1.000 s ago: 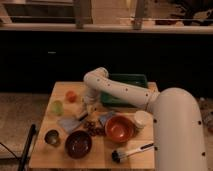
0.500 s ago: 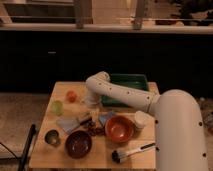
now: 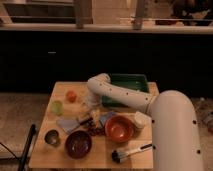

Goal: Place eraser in purple bowl

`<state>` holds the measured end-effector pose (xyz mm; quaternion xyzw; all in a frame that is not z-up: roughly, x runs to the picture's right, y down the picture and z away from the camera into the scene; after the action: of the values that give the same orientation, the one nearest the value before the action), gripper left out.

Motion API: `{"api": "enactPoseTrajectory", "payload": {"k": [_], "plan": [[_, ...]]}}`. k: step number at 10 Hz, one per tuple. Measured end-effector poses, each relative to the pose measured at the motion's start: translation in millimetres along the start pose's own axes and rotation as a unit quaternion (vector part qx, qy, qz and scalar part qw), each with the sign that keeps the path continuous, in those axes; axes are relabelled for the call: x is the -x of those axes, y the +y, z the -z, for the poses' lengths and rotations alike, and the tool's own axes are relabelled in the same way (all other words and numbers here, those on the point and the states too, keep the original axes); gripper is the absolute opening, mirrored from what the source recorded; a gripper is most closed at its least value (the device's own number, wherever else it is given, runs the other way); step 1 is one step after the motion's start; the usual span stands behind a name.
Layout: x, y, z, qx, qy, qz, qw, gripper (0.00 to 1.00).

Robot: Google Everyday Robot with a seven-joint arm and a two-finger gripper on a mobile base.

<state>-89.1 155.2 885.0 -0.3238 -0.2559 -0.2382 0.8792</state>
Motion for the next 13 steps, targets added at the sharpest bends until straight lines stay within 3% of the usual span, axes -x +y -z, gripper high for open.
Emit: {"api": "enactPoseTrajectory", "payload": {"k": [2, 4, 6, 13], "plan": [[-7, -3, -2, 0.001, 0.006, -0.006, 1.0, 0.8], [-21, -3, -17, 0.01, 0.008, -0.016, 0.9998, 0.8], [-35, 0, -26, 0.018, 0.01, -0.027, 0.9994, 0.73], [-40, 2, -14, 0.022, 0.014, -0.03, 0.9992, 0.06]]}}
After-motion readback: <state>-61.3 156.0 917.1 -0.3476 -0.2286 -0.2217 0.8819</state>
